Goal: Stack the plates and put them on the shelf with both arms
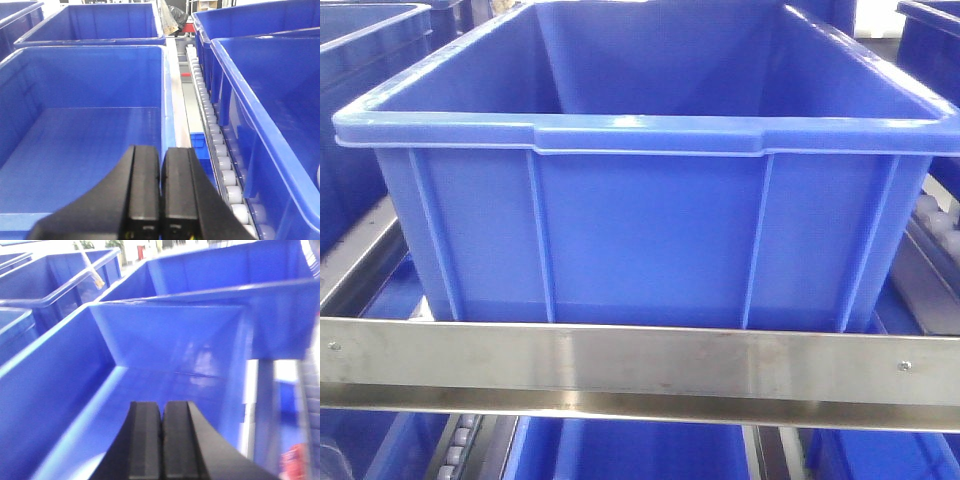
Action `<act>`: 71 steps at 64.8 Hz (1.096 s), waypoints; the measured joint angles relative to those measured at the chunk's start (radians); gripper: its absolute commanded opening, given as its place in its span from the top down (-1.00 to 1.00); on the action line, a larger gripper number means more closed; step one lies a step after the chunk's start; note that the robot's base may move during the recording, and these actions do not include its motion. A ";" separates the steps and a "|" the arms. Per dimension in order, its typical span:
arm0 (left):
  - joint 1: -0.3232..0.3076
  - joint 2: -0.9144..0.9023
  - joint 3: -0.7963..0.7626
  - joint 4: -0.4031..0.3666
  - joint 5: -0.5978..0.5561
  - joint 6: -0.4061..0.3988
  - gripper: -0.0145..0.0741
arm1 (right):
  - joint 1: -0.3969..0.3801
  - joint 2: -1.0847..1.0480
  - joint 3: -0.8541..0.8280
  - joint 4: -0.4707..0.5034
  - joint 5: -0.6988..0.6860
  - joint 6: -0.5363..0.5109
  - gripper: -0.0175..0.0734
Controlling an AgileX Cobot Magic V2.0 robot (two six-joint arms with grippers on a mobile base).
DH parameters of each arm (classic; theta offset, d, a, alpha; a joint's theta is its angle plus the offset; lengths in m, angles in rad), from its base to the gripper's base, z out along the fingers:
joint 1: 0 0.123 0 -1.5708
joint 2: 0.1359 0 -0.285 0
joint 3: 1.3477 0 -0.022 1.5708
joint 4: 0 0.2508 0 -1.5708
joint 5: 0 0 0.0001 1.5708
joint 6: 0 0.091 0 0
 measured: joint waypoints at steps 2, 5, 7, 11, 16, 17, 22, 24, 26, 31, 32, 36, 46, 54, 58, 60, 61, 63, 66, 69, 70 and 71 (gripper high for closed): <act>0.000 0.000 0.000 0.000 0.000 0.000 0.49 | 0.000 -0.032 0.028 0.000 0.002 -0.013 0.49; 0.000 0.000 0.000 0.000 0.000 0.000 0.49 | 0.000 -0.079 0.067 0.000 0.009 -0.023 0.49; 0.000 0.000 0.000 0.000 0.000 0.000 0.49 | 0.000 -0.112 0.089 0.000 0.013 -0.028 0.49; 0.000 0.000 0.000 0.000 0.000 0.000 0.49 | 0.000 -0.178 0.139 0.000 0.031 -0.033 0.49; 0.000 0.000 0.000 0.000 0.000 0.000 0.49 | 0.000 -0.253 0.188 0.000 0.072 -0.035 0.49; 0.000 0.000 0.000 0.000 0.000 0.000 0.49 | 0.000 -0.265 0.195 0.000 0.081 -0.035 0.49; 0.000 0.000 0.000 0.000 0.000 0.000 0.49 | 0.000 -0.337 0.229 0.000 0.150 -0.037 0.49; 0.000 0.000 0.000 0.000 0.000 0.000 0.49 | 0.000 -0.367 0.236 0.000 0.184 -0.037 0.49; 0.000 0.000 0.000 0.000 0.000 0.000 0.49 | 0.000 -0.391 0.244 0.000 0.213 -0.038 0.49; 0.000 0.000 0.000 0.000 0.000 0.000 0.49 | 0.000 -0.465 0.248 0.000 0.304 -0.038 0.49; 0.000 0.000 0.000 0.000 0.000 0.000 0.49 | 0.000 -0.476 0.248 0.000 0.315 -0.038 0.49; 0.000 0.000 0.000 0.000 0.000 0.000 0.49 | 0.000 -0.528 0.248 0.000 0.356 -0.038 0.49; 0.000 0.000 0.000 0.000 0.000 0.000 0.49 | 0.000 -0.597 0.248 -0.002 0.423 -0.039 0.49; 0.000 0.000 0.000 0.000 0.000 0.000 0.49 | 0.000 -0.599 0.248 -0.002 0.431 -0.039 0.49; 0.000 0.000 0.000 0.000 0.000 0.000 0.49 | 0.000 -0.599 0.248 -0.002 0.433 -0.039 0.49; 0.000 0.000 0.000 0.000 0.000 0.000 0.49 | 0.000 -0.599 0.248 -0.002 0.433 -0.039 0.49; 0.000 0.000 0.000 0.000 0.000 0.000 0.49 | 0.000 -0.599 0.248 -0.002 0.433 -0.039 0.49; 0.000 0.000 0.000 0.000 0.000 0.000 0.49 | 0.000 -0.599 0.248 -0.002 0.433 -0.039 0.49; 0.000 0.000 0.000 0.000 0.000 0.000 0.49 | 0.000 -0.599 0.248 -0.002 0.433 -0.039 0.49; 0.000 0.000 0.000 0.000 0.000 0.000 0.49 | -0.008 -0.610 0.251 -0.002 0.437 -0.039 0.49; 0.000 0.000 0.000 0.000 0.000 0.000 0.49 | -0.013 -0.615 0.253 -0.002 0.440 -0.039 0.49; 0.000 0.000 0.000 0.000 0.000 0.000 0.49 | -0.021 -0.620 0.253 -0.002 0.442 -0.039 0.49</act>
